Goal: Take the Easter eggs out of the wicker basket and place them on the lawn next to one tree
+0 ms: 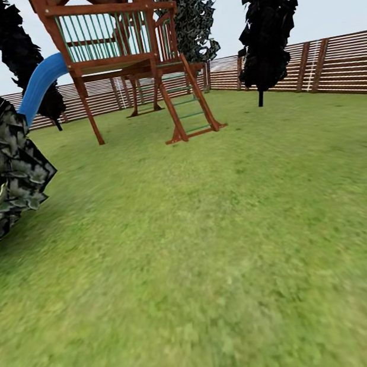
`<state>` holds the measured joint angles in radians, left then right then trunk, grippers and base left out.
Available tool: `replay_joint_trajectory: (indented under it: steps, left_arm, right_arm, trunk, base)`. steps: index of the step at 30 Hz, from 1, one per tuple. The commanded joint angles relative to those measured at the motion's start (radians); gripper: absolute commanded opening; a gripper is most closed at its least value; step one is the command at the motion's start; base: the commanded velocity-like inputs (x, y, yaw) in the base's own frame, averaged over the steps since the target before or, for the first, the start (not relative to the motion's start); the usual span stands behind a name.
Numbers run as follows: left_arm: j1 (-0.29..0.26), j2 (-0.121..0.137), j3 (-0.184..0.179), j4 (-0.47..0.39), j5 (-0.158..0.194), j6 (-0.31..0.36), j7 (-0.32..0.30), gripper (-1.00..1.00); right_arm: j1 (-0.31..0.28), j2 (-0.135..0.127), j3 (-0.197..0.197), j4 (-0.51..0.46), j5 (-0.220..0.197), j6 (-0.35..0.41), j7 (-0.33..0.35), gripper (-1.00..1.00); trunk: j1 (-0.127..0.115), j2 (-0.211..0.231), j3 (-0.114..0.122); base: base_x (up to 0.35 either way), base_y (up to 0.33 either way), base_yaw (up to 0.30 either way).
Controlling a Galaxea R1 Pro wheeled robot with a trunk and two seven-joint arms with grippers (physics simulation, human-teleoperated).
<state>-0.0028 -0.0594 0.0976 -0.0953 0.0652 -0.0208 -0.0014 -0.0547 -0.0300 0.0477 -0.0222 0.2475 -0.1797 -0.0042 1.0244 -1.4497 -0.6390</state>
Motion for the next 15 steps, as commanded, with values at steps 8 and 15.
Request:
replay_joint_trajectory:
  steps: [8, 15]
  left_arm:
    - [0.000, 0.000, 0.005, 0.000, 0.007, -0.002, 0.000, 1.00]
    - [0.000, 0.000, 0.004, 0.000, 0.007, -0.002, 0.000, 1.00]
  right_arm:
    - [-0.001, -0.001, 0.004, 0.001, 0.001, -0.003, 0.000, 1.00]
    - [-0.001, 0.000, 0.004, 0.001, 0.001, -0.003, 0.000, 1.00]
  trunk:
    - [0.001, 0.000, -0.001]
    - [0.001, 0.000, -0.001]
  base:
    - [0.339, 0.000, 0.000]
    - [0.339, 0.000, 0.000]
